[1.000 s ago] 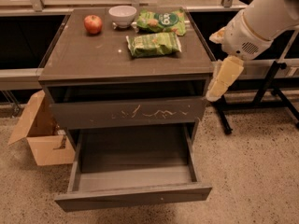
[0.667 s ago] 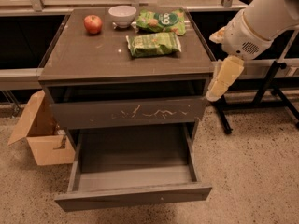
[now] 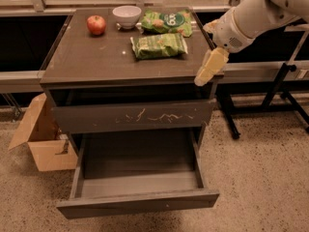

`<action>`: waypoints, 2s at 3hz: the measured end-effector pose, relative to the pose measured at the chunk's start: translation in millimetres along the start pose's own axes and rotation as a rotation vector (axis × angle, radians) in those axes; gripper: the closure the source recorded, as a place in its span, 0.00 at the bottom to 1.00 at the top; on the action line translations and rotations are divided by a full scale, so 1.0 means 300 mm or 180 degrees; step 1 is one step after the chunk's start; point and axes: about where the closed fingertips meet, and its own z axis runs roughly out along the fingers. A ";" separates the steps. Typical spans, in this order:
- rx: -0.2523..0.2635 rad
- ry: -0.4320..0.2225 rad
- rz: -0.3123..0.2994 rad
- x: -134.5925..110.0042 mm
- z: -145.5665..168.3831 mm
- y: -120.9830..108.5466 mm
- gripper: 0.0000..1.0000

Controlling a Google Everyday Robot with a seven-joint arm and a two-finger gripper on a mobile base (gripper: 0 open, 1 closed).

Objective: Place green jalapeno chip bag into middle drawer

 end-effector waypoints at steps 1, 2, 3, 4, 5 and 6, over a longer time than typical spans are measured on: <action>0.0037 -0.0202 -0.0049 -0.031 0.107 -0.108 0.00; 0.0126 -0.0464 -0.0089 -0.059 0.196 -0.212 0.00; 0.0165 -0.0751 -0.0078 -0.087 0.263 -0.290 0.00; 0.0114 -0.0994 -0.0064 -0.122 0.332 -0.346 0.00; 0.0055 -0.1186 -0.0027 -0.141 0.379 -0.388 0.00; 0.0074 -0.1301 0.0033 -0.143 0.411 -0.433 0.00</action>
Offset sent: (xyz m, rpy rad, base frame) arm 0.1324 0.0327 -0.0163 0.2055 -0.1595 0.0620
